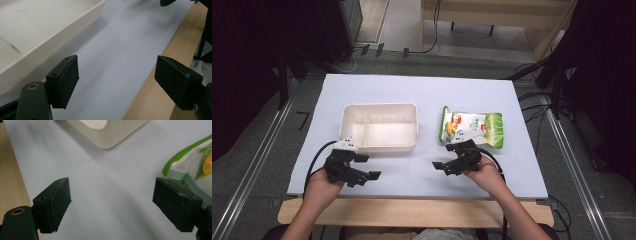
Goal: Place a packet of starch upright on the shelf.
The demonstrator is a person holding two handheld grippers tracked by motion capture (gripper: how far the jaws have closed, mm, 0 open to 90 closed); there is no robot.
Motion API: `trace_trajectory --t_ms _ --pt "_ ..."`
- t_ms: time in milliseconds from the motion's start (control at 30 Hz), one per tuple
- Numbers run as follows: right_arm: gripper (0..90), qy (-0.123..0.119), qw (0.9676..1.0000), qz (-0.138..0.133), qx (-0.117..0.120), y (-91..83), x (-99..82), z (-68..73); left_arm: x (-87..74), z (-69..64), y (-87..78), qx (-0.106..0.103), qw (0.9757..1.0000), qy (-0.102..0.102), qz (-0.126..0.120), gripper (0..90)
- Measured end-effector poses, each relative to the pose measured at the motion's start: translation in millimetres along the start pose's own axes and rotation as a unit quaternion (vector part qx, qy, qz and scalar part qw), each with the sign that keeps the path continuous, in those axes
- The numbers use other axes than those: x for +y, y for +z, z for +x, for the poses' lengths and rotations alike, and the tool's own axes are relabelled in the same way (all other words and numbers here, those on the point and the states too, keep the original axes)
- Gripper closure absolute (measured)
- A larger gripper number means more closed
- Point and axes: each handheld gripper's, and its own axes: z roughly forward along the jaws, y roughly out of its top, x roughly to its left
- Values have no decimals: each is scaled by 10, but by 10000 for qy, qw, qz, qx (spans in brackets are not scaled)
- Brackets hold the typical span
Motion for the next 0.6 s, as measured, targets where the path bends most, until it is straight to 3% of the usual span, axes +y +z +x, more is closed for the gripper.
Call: trace_trajectory --t_ms 200,300,333,367,400,467,600 --pt "154 -32 9999 -42 -136 13 25 28 0 5 2 73 10000 -12 -6 187" --pt "154 -47 9999 -9 -150 24 25 40 57 35 43 445 9973 -558 -199 152" --pt "154 -47 9999 -9 -150 24 25 40 57 35 43 445 9973 -558 -199 193" --pt "154 -42 9999 24 -152 27 19 42 93 64 40 458 9943 -919 -303 254" --pt "154 -58 9998 40 -160 28 16 40 98 65 35 450 9943 -910 -339 271" --pt "154 -40 9998 54 -163 26 10 38 109 46 34 433 9953 -781 -371 209" --pt "154 -11 9999 19 -119 6 15 23 119 45 57 256 9962 -790 -278 213"
